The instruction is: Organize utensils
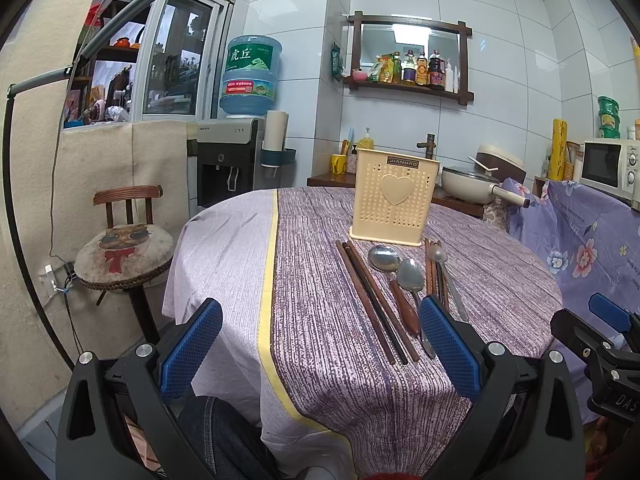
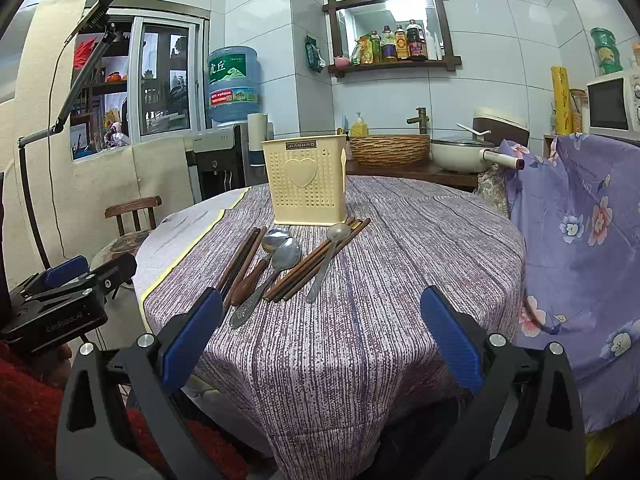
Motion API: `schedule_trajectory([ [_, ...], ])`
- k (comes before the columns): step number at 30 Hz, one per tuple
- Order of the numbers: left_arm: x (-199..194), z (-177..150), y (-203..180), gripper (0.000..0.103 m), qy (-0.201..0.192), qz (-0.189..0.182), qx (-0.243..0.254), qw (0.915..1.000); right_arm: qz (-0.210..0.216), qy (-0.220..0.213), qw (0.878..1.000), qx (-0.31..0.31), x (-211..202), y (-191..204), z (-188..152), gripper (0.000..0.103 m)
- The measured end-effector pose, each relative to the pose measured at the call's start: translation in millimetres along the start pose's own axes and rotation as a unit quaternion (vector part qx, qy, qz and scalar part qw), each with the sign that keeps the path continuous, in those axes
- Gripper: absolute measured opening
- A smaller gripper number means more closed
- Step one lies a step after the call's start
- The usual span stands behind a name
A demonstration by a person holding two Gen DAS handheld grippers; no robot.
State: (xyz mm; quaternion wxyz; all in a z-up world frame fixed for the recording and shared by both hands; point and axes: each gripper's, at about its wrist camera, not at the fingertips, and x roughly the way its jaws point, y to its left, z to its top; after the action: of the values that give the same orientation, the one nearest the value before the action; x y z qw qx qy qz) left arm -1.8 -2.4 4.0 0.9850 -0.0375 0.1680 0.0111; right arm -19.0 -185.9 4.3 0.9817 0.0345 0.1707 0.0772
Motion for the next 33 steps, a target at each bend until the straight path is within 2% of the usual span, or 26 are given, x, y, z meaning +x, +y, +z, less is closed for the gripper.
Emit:
schedule_trajectory([
  [33, 0.1, -0.4, 0.2, 0.098, -0.001, 0.000, 0.000, 1.0000, 0.003, 0.002, 1.000, -0.002, 2.2, 2.9, -2.5, 0.098],
])
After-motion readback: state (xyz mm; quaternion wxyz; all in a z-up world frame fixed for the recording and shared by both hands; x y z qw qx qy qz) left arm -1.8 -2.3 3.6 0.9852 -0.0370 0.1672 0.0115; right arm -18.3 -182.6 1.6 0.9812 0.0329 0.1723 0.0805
